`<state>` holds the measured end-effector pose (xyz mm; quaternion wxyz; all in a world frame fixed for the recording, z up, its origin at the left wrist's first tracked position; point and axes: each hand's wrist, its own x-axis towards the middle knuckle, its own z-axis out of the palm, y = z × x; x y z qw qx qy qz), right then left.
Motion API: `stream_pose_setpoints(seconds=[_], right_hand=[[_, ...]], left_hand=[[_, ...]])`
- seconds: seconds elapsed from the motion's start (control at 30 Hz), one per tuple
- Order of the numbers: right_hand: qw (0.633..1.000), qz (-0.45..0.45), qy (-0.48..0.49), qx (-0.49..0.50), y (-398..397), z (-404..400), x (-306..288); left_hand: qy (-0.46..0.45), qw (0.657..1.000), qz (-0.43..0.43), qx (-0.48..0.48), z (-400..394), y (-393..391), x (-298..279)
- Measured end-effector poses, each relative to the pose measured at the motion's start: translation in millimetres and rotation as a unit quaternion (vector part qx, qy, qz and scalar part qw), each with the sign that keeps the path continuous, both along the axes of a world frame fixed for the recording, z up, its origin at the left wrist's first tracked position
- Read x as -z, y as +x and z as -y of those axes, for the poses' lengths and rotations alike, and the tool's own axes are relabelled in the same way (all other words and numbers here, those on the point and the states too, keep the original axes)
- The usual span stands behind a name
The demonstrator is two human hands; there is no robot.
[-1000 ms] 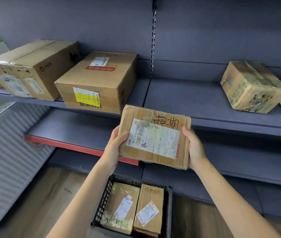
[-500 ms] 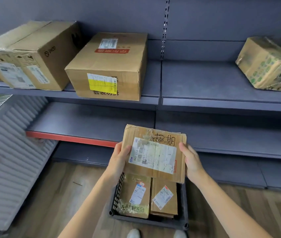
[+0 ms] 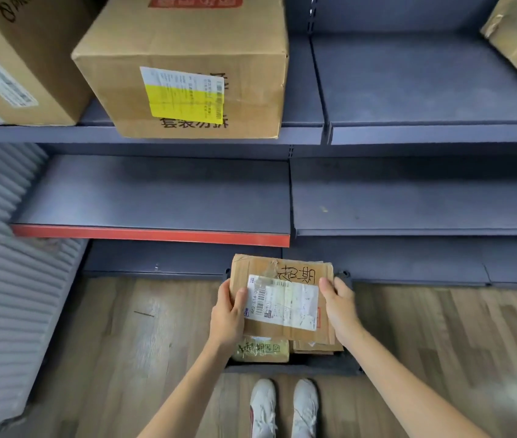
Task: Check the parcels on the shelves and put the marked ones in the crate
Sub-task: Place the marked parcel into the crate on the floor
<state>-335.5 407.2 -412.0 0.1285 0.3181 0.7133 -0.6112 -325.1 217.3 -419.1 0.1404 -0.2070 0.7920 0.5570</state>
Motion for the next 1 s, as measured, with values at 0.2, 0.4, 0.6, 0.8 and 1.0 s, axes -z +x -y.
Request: stream_pose_setpoints(seconds=[0.2,0.4,0.6,0.8,1.0], right_hand=[[0.997,0.007,0.046,-0.061,-11.4,10.4,59.7],[0.991,0.016,0.096,-0.091,-25.2,12.7,155.6],[0.988,0.006,0.113,-0.107,-41.7,11.2,254.3],[0.99,-0.016,0.083,-0.114,-57.9,17.5,319.4],[0.967,-0.018,0.179,-0.179,-76.5,20.9,364.7]], left_hand=[[-0.091,0.993,-0.052,0.047,0.9,-13.5,60.2],[-0.22,0.967,-0.064,0.111,-1.7,-26.3,159.9],[-0.255,0.945,-0.117,0.17,5.8,-29.6,272.4],[-0.298,0.92,-0.146,0.21,16.0,-46.1,326.6],[-0.282,0.927,-0.133,0.207,10.9,-55.4,373.3]])
